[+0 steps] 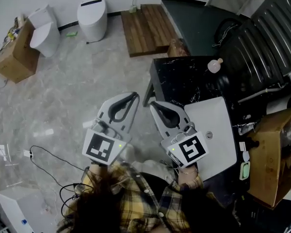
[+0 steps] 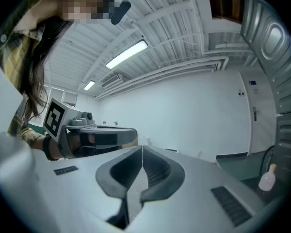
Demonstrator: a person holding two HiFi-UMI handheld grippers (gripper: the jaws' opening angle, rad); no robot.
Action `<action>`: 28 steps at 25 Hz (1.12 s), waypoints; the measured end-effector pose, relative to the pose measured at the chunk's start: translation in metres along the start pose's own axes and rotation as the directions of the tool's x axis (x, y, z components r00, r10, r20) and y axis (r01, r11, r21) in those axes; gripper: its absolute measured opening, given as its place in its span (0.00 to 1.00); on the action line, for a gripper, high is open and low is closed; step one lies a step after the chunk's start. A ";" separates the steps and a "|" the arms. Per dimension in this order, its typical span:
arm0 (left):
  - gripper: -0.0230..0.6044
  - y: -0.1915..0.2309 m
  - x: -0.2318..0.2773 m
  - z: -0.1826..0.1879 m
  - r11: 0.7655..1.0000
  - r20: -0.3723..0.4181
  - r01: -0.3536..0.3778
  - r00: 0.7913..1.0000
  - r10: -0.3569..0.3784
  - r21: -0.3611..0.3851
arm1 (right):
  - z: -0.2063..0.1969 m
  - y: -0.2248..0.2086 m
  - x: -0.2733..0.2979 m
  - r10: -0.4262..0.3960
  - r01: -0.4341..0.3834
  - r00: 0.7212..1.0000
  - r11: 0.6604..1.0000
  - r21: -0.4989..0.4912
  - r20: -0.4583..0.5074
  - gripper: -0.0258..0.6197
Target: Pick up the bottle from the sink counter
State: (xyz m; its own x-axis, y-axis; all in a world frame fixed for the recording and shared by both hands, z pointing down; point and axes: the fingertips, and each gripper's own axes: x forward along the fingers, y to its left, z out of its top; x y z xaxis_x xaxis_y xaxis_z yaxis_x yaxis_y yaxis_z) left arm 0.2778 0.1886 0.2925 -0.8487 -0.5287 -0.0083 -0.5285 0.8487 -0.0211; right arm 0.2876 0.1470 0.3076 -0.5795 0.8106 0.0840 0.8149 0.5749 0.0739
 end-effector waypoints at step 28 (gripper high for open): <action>0.07 0.151 0.008 -0.031 0.999 -0.029 0.034 0.999 -0.036 -0.039 | -0.008 -0.041 0.130 -0.162 0.163 0.986 0.986 0.037 -0.030 0.07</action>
State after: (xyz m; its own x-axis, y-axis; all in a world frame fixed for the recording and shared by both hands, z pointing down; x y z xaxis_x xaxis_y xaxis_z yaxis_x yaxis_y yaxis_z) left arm 0.1906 0.3135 0.3204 -0.8296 -0.5580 0.0215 -0.5577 0.8298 0.0175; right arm 0.1790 0.2277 0.3232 -0.7042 0.7027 0.1011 0.7091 0.7034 0.0500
